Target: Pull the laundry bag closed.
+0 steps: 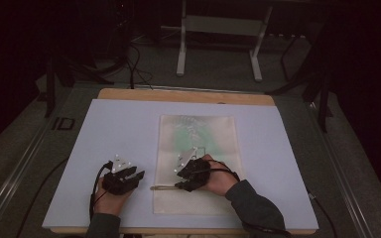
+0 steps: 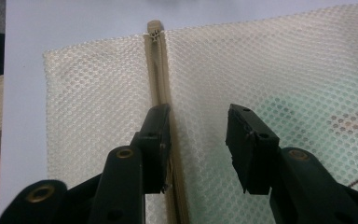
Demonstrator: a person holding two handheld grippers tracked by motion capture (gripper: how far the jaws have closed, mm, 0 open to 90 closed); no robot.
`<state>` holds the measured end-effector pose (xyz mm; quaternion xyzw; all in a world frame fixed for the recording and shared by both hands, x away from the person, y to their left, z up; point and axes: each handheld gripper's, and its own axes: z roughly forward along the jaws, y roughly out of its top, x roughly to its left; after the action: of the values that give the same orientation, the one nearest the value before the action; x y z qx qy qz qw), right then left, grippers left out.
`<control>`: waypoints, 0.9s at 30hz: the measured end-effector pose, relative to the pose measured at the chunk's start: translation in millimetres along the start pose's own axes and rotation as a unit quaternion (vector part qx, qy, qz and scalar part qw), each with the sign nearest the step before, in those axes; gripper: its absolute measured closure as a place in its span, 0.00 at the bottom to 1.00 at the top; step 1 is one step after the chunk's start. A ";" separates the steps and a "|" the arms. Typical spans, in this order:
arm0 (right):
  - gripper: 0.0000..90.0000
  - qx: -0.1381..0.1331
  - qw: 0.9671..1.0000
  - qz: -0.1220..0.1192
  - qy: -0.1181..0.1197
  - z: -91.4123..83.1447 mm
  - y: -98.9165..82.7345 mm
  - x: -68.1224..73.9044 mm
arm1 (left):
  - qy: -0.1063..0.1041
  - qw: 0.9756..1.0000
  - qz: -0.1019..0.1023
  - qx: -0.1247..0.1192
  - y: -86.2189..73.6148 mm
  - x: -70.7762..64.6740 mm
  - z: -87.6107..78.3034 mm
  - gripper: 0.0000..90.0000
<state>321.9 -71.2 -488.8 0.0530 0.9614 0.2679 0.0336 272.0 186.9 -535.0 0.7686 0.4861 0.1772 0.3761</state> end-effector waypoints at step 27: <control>0.66 0.002 1.000 -0.023 0.021 19.2 25.7 7.1 | 0.000 1.000 -0.002 -0.002 0.0 0.7 -0.9 0.67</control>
<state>318.7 -38.7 -492.1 0.0254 0.9634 0.2662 0.0190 271.8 187.9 -534.5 0.7668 0.4873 0.1777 0.3781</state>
